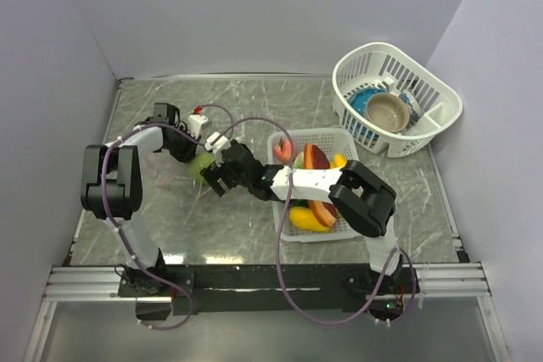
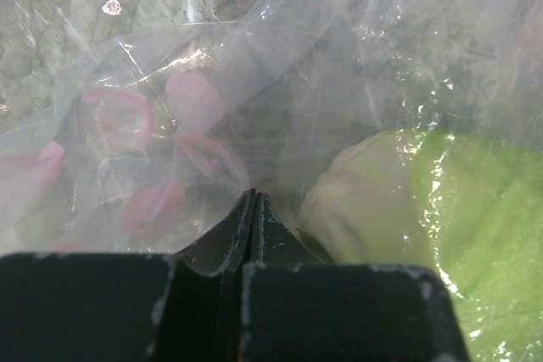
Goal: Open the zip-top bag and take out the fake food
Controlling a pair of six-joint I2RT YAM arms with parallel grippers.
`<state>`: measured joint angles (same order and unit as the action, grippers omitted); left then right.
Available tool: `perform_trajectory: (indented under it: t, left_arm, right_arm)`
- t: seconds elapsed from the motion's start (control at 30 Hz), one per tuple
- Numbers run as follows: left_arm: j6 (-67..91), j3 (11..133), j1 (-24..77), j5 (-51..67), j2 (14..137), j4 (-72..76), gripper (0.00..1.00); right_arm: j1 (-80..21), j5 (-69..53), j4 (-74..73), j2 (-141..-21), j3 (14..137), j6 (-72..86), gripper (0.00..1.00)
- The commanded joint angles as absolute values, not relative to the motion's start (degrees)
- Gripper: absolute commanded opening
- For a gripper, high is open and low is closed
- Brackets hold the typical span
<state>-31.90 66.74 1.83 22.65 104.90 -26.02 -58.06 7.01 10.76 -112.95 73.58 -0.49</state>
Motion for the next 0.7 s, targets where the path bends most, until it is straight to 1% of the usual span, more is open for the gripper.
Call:
perform_trajectory:
  t: [0.0, 0.3, 0.43, 0.53, 0.67]
  left_arm:
    - [-31.9, 66.9, 1.9, 22.9, 104.9, -26.7, 0.02]
    - [-31.6, 67.1, 1.9, 23.0, 105.6, -26.5, 0.02]
    - [-30.9, 67.9, 2.1, 23.4, 105.4, -27.1, 0.02]
    - [-31.1, 67.9, 2.4, 23.4, 104.9, -27.2, 0.02]
    - [-31.5, 67.9, 2.5, 23.9, 104.5, -28.1, 0.02]
  right_arm:
    - [-57.7, 6.9, 13.0, -112.4, 75.4, -0.2, 0.97]
    - [-57.9, 2.6, 10.6, -118.3, 82.2, -0.2, 0.97]
    - [-58.4, 2.2, 9.4, -121.2, 84.7, 2.2, 0.97]
    - [-58.5, 1.9, 9.8, -122.3, 84.7, 3.3, 0.97]
    - [-58.6, 3.2, 10.0, -123.2, 85.3, 3.6, 1.0]
